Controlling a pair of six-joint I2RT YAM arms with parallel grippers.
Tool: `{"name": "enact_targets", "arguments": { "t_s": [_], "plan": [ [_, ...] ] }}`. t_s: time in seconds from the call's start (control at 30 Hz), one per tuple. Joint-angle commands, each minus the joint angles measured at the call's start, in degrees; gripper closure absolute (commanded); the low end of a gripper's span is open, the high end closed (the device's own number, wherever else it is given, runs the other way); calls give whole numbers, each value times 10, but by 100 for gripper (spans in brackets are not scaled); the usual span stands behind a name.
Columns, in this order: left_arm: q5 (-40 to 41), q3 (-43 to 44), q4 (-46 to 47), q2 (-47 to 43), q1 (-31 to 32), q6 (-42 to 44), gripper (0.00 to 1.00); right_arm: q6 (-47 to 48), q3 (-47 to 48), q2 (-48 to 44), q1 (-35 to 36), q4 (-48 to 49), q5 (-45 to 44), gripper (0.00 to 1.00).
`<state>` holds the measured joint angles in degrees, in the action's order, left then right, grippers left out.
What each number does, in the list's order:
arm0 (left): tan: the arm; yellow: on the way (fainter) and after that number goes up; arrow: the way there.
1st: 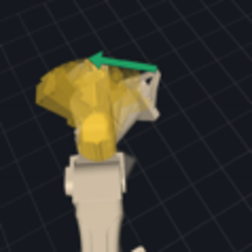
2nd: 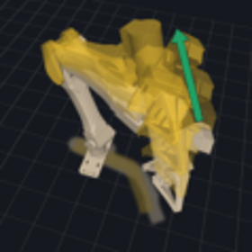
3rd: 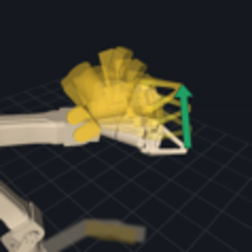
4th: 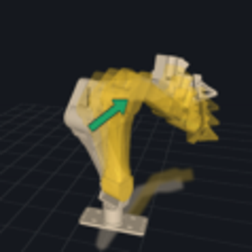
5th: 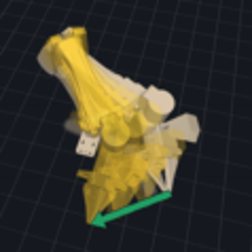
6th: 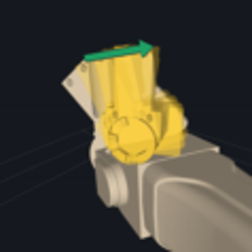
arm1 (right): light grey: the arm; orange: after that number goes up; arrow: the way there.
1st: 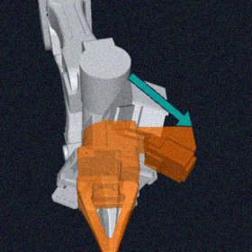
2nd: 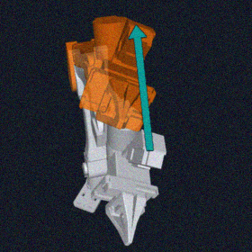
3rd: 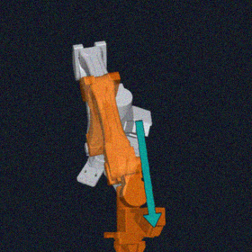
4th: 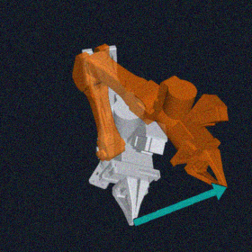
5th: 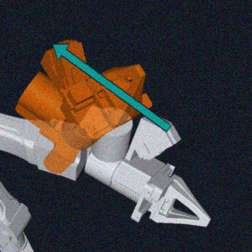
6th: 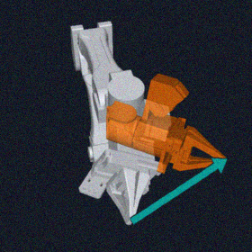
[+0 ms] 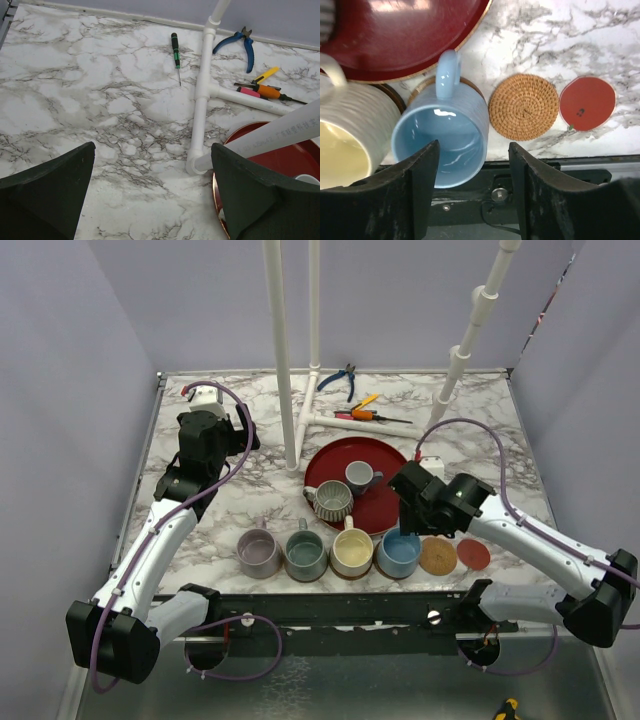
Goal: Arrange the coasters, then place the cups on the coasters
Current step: Place the cup on the coaster, then pick up the cup from the tray.
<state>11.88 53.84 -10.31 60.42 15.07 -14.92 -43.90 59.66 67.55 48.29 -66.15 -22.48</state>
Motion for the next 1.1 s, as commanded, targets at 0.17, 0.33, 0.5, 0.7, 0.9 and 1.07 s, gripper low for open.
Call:
{"name": "enact_targets", "arguments": {
  "t_s": [0.17,0.33,0.5,0.7,0.9,1.07],
  "plan": [
    [3,-14,13,2,-3,5,1,51,22,5,-108,113,126,37],
    [2,-16,14,3,-3,4,1,60,2,12,-137,158,174,31],
    [2,-17,15,5,-2,4,1,64,-9,32,-137,170,162,31],
    [-4,-17,15,10,-3,4,1,69,-9,66,-137,173,154,31],
    [3,-20,14,1,-3,7,1,75,-14,94,-137,191,172,31],
    [-1,-19,14,3,-3,8,1,88,-13,110,-136,199,180,33]
  ]
}}
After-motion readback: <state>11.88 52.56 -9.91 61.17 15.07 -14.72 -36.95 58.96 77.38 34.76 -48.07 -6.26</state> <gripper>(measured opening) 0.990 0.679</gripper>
